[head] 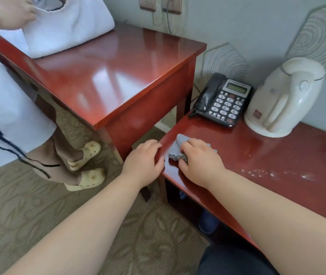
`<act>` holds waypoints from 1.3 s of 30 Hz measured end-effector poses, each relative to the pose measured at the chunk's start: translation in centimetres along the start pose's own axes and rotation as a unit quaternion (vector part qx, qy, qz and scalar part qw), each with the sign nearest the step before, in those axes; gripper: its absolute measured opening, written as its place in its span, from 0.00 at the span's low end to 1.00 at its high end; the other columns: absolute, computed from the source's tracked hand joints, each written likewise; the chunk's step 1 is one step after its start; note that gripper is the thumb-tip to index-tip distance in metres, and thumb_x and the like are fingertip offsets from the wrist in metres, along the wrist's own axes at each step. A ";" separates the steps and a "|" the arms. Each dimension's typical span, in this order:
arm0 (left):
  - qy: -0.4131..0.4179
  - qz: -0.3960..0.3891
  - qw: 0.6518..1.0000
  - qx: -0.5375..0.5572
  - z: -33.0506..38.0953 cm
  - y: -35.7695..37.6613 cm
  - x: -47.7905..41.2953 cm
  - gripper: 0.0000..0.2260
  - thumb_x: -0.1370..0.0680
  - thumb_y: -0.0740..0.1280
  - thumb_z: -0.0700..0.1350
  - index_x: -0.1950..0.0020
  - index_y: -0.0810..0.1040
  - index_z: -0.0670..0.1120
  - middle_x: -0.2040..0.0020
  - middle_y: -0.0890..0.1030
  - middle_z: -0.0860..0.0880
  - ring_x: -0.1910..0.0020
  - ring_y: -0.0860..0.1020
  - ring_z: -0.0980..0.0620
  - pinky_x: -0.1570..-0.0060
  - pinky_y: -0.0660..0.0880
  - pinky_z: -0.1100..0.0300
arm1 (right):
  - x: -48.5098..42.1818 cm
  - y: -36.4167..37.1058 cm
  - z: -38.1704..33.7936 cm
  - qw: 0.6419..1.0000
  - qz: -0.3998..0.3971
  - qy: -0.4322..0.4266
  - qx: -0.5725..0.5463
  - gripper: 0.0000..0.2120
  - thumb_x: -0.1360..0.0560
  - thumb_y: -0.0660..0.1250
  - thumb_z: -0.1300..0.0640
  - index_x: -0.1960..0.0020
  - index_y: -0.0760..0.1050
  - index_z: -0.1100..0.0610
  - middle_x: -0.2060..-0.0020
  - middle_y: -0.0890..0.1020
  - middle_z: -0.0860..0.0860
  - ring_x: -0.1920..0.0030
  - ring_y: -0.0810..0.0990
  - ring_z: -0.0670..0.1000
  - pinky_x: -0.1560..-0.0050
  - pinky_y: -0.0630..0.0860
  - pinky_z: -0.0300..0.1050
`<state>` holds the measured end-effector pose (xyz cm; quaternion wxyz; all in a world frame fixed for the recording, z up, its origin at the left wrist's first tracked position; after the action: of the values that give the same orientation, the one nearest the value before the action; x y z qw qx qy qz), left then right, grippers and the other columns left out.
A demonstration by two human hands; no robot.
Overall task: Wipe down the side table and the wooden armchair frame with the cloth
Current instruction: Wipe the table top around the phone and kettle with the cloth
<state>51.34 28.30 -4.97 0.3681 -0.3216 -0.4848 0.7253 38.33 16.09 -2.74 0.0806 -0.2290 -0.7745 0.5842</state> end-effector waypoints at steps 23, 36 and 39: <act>-0.039 -0.004 0.999 0.006 -3.6 -0.5 0.9 0.21 0.16 0.53 0.48 0.26 0.73 0.47 0.29 0.77 0.50 0.29 0.72 0.49 0.36 0.75 0.48 | 2.8 5.1 -6.5 0.965 -0.150 -0.209 0.042 0.33 0.19 0.49 0.42 0.18 0.53 0.54 0.18 0.53 0.51 0.18 0.48 0.55 0.20 0.46 0.56; -0.031 -0.003 1.000 0.005 -3.0 -0.7 1.0 0.19 0.15 0.56 0.52 0.26 0.74 0.49 0.32 0.78 0.51 0.31 0.74 0.49 0.38 0.76 0.48 | 1.5 4.0 -5.4 0.978 -0.156 -0.134 0.042 0.36 0.20 0.39 0.33 0.17 0.47 0.51 0.18 0.47 0.49 0.19 0.40 0.55 0.22 0.36 0.53; -0.006 -0.014 1.000 0.015 -2.4 -0.1 0.5 0.21 0.16 0.59 0.55 0.25 0.73 0.49 0.29 0.76 0.52 0.30 0.73 0.49 0.37 0.75 0.50 | 6.0 2.9 -3.8 0.972 -0.172 -0.152 0.058 0.35 0.19 0.37 0.33 0.17 0.47 0.49 0.18 0.46 0.47 0.19 0.39 0.52 0.20 0.40 0.55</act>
<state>53.06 29.84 -5.70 0.3795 -0.3048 -0.4808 0.7294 35.29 22.66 -5.21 0.0743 0.0037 -0.7705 0.6331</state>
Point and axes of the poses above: each hand's wrist, its own x-axis away from the middle knuckle, its own y-axis out of the palm, z = x × y, the point moved 7 cm from there along -x, towards the middle knuckle
